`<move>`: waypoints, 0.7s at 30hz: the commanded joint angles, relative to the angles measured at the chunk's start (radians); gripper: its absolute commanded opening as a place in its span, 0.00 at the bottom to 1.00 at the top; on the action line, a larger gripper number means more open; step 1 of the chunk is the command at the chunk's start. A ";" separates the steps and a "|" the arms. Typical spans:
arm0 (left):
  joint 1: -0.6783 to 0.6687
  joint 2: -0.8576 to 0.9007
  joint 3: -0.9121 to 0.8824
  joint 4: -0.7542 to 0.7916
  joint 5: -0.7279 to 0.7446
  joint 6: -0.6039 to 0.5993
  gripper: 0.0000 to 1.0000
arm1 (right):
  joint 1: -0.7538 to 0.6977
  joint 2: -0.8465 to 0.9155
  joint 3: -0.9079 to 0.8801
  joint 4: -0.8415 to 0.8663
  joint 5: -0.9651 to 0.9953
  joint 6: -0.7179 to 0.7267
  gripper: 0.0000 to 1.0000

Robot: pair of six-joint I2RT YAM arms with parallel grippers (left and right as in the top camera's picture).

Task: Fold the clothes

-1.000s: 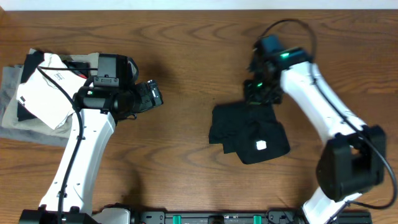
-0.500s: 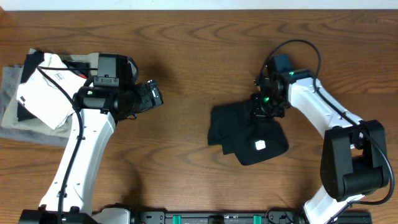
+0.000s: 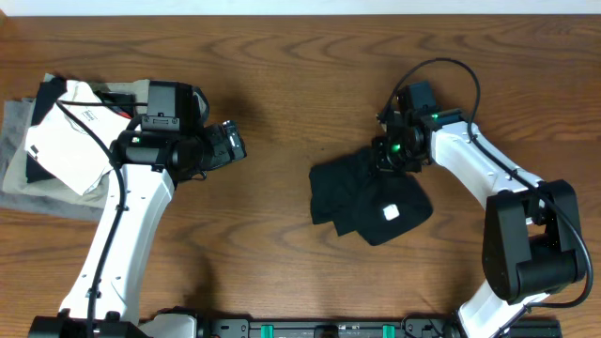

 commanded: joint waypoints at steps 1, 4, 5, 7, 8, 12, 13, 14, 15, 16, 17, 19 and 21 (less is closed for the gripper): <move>0.001 0.010 0.000 0.002 -0.008 0.009 0.94 | -0.005 0.016 0.037 0.027 -0.010 0.020 0.01; 0.001 0.010 0.000 0.001 -0.008 0.009 0.94 | -0.018 0.016 0.095 0.018 -0.002 0.010 0.01; 0.001 0.010 0.000 0.001 -0.008 0.009 0.94 | -0.024 0.016 0.125 0.007 0.005 0.010 0.01; 0.001 0.010 0.000 0.001 -0.008 0.009 0.94 | -0.033 0.016 0.181 -0.028 0.005 0.010 0.01; 0.001 0.010 0.000 0.001 -0.008 0.009 0.94 | -0.037 0.015 0.208 -0.054 0.004 0.010 0.01; 0.001 0.010 0.000 0.001 -0.008 0.009 0.94 | -0.029 0.015 0.311 -0.232 -0.068 0.010 0.01; 0.001 0.010 0.000 0.001 -0.008 0.009 0.94 | -0.023 0.015 0.320 -0.272 -0.079 0.010 0.01; 0.001 0.010 0.000 0.001 -0.008 0.009 0.94 | -0.016 0.015 0.325 -0.308 -0.083 0.010 0.01; 0.001 0.010 0.000 0.002 -0.008 0.009 0.94 | -0.007 0.015 0.325 -0.348 -0.082 0.010 0.01; 0.001 0.010 0.000 0.002 -0.008 0.009 0.94 | 0.004 0.015 0.322 -0.384 -0.082 0.009 0.01; 0.001 0.010 0.000 0.002 -0.008 0.009 0.94 | 0.018 0.016 0.312 -0.410 -0.082 0.003 0.01; 0.001 0.010 0.000 0.005 -0.008 0.009 0.94 | 0.051 0.016 0.286 -0.439 -0.080 -0.018 0.01; 0.001 0.010 0.000 0.006 -0.008 0.009 0.94 | 0.085 0.016 0.249 -0.442 -0.078 -0.013 0.01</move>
